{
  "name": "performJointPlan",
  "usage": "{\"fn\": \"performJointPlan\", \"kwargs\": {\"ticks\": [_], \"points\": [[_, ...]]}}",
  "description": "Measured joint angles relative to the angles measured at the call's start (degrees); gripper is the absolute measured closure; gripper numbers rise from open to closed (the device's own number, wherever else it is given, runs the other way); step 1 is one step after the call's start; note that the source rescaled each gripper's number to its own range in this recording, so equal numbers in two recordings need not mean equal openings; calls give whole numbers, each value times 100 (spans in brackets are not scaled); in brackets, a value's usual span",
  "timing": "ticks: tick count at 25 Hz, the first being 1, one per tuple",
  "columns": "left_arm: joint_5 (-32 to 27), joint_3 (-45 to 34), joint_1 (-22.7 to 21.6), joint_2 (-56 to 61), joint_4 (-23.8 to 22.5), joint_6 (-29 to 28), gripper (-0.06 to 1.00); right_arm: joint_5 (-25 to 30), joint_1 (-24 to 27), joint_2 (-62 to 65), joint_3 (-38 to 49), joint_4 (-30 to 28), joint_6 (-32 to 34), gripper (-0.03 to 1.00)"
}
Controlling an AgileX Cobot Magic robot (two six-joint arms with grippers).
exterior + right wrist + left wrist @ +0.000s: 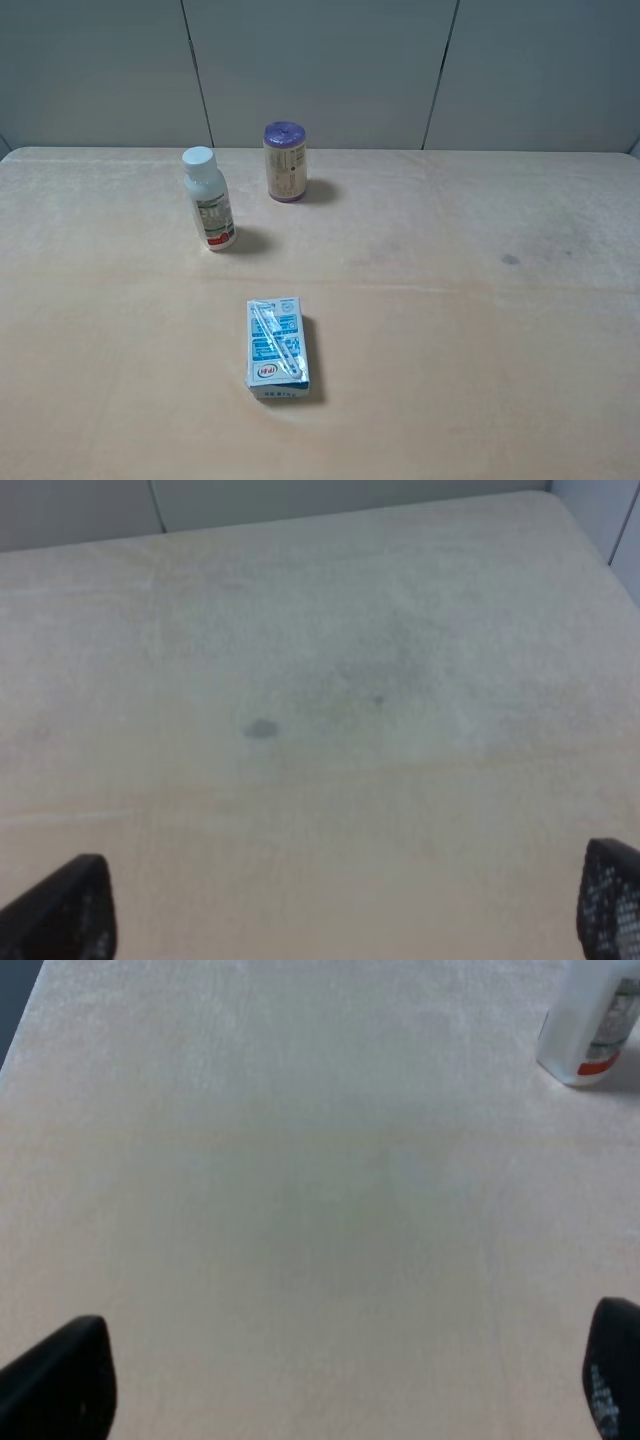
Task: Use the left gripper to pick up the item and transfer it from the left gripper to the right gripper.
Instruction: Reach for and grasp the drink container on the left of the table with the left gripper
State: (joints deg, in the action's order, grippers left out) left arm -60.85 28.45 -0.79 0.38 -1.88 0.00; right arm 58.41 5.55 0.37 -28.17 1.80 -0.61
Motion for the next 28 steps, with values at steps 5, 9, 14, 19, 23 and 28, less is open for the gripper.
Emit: {"fn": "performJointPlan", "kwargs": {"ticks": [5, 9, 14, 19, 23, 28], "points": [[0, 0, 0, 0, 0, 0, 13, 0, 0, 0, 0, 0, 0, -3], [0, 0, 0, 0, 0, 0, 13, 0, 0, 0, 0, 0, 0, -3], [0, 0, 0, 0, 0, 0, 13, 0, 0, 0, 0, 0, 0, -3], [0, 0, 0, 0, 0, 0, 13, 0, 0, 0, 0, 0, 0, -3], [0, 0, 0, 0, 0, 0, 13, 0, 0, 0, 0, 0, 0, -3], [0, 0, 0, 0, 4, 0, 5, -2, 0, 0, 0, 0, 0, -3]]}}
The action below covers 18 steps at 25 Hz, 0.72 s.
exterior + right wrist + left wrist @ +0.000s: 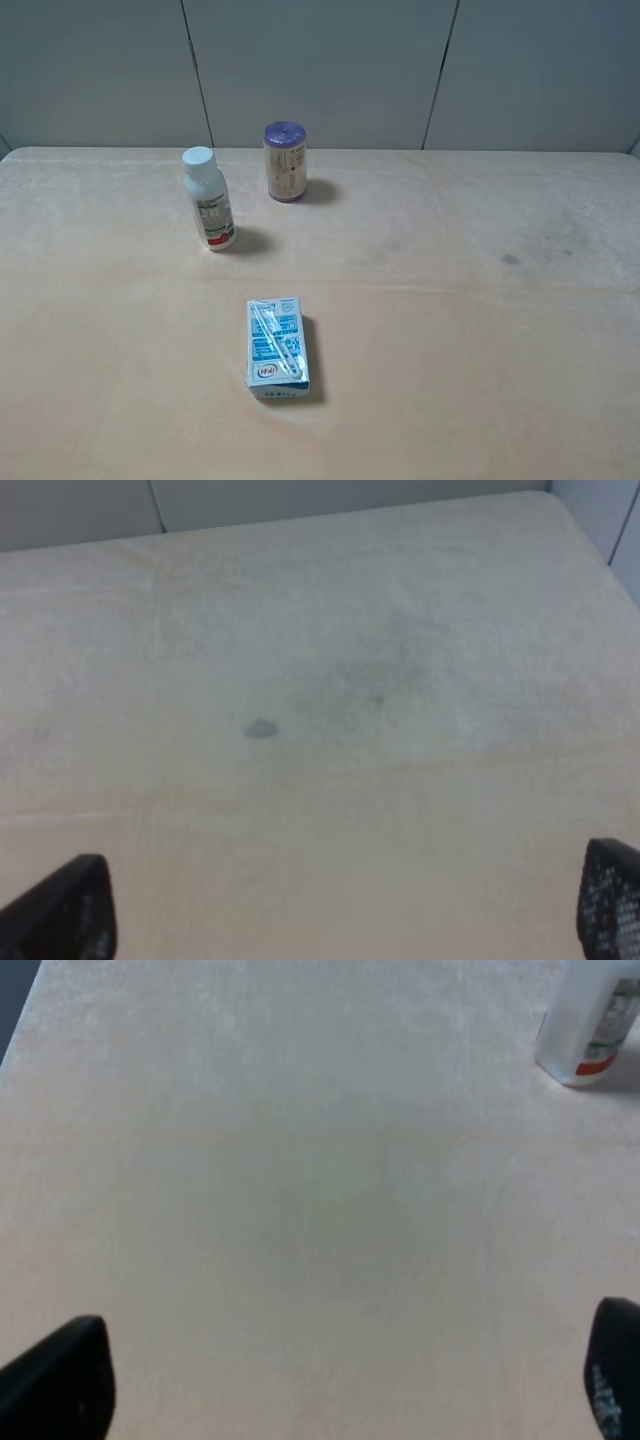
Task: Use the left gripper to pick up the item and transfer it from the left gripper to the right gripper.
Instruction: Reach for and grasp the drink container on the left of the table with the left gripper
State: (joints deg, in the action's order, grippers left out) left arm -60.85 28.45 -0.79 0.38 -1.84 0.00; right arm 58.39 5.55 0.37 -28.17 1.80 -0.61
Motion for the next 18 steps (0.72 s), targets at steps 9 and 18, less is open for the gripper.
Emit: {"fn": "performJointPlan", "kwargs": {"ticks": [9, 18], "points": [[-49, 890, 0, -943, -4, 0, -5, 0, 0, 0, 0, 0, 0, -3], [-350, 2627, 0, -3838, 84, 0, -6, 0, 0, 0, 0, 0, 0, -3]]}}
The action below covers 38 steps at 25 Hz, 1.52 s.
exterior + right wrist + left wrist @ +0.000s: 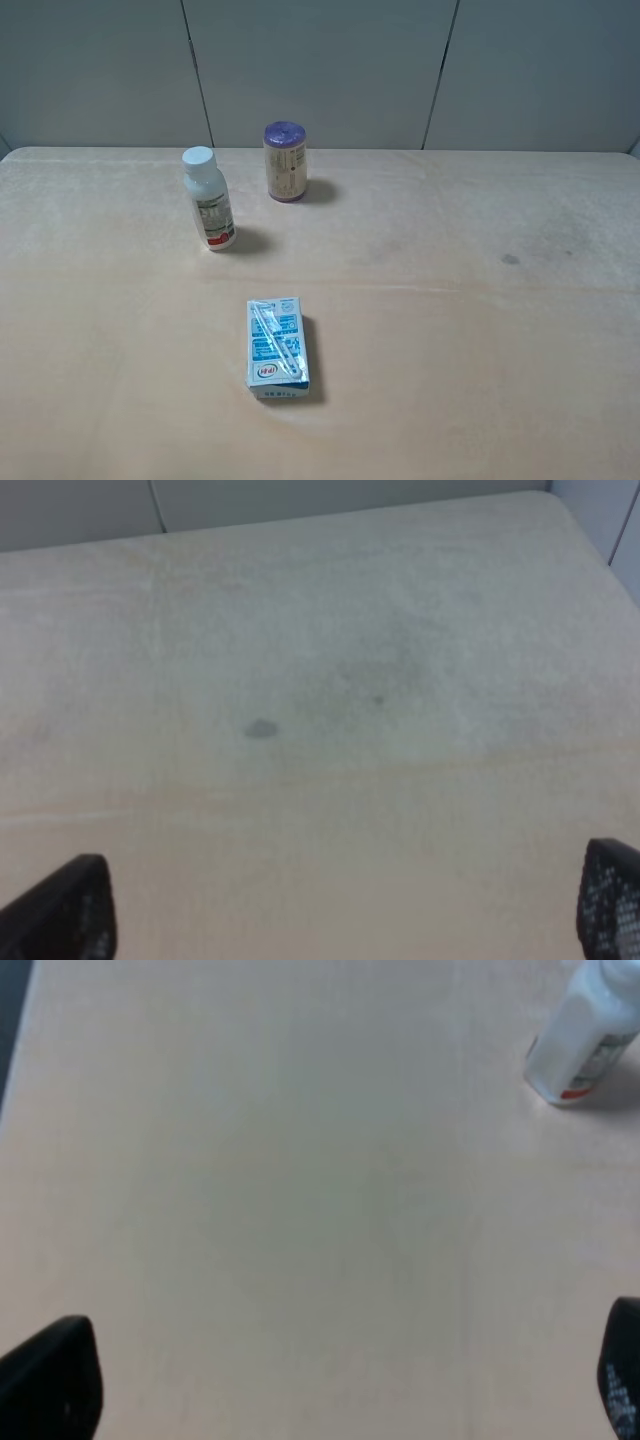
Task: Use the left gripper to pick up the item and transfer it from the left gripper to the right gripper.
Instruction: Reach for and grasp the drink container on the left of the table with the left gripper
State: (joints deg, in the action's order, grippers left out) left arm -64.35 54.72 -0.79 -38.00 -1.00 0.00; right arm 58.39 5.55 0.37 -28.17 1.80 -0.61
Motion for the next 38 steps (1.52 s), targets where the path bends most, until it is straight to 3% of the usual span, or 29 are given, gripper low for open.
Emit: {"fn": "performJointPlan", "kwargs": {"ticks": [5, 17, 23, 31, 38], "points": [[-33, 708, 140, -1567, 278, 0, -6, 0, 0, 0, 0, 0, 0, -3], [634, 2135, 1654, -5119, 144, -111, -6, 5, 0, 0, 0, 0, 0, -3], [815, 2993, 2183, -6472, 149, -167, -6, 5, 0, 0, 0, 0, 0, -3], [817, 3895, 2427, -7590, 159, 34, -6, 5, 0, 0, 0, 0, 0, -3], [813, 3965, 2447, -7970, 175, 524, -6, -1, 0, 0, 0, 0, 0, -3]]}}
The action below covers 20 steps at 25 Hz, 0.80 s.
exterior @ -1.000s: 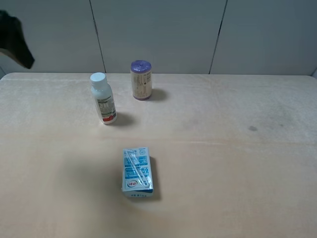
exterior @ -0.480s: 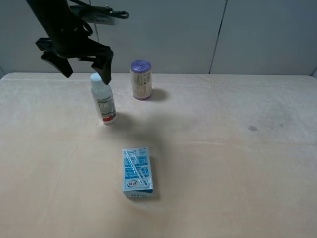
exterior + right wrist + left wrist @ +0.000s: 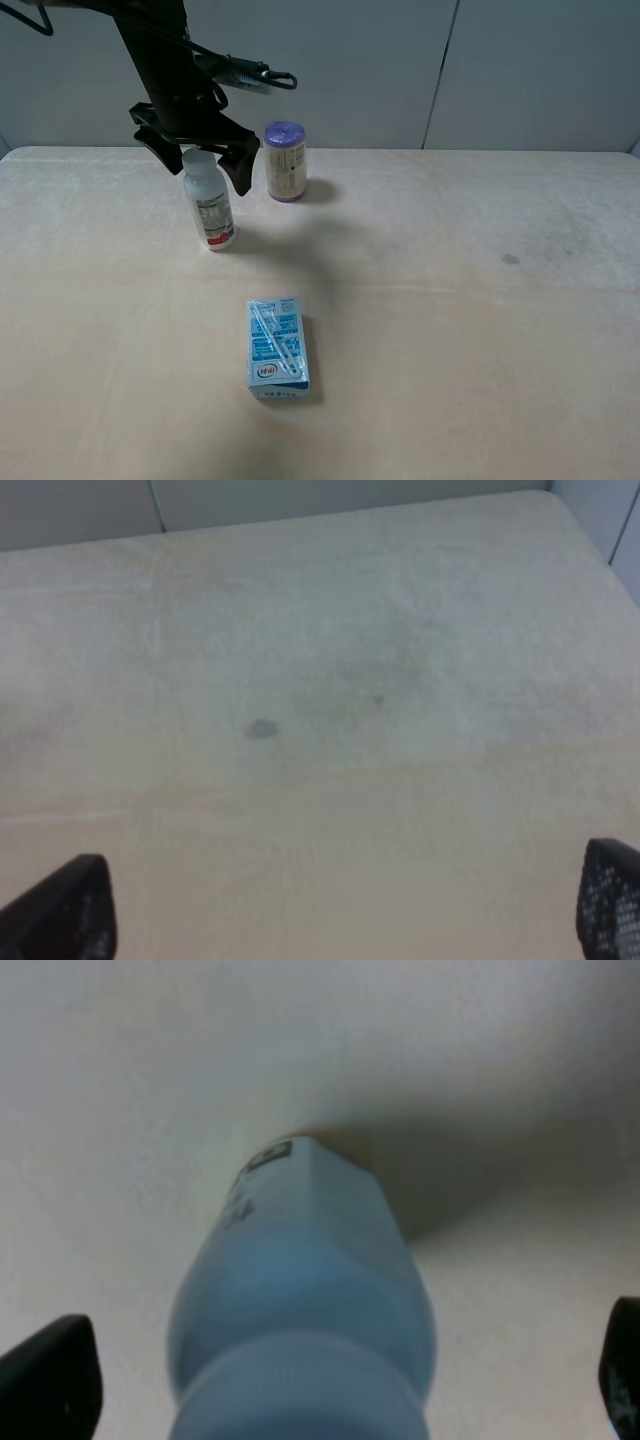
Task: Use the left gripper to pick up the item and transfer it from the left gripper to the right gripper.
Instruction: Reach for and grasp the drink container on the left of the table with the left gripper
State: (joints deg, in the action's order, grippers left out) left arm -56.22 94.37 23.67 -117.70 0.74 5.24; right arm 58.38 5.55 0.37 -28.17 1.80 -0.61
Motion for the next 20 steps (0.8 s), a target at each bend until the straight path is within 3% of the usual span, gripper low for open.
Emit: {"fn": "performJointPlan", "kwargs": {"ticks": [12, 15, 19, 20], "points": [[123, 0, 0, -300, 0, 492, -3, 0, 0, 0, 0, 0, 0, -3], [123, 0, 0, -300, 0, 497, 23, 0, 0, 0, 0, 0, 0, -3], [118, 0, 0, -300, -74, 511, 90, 0, 0, 0, 0, 0, 0, -3], [118, 0, 0, -300, -74, 518, 94, 0, 0, 0, 0, 0, 0, -3]]}}
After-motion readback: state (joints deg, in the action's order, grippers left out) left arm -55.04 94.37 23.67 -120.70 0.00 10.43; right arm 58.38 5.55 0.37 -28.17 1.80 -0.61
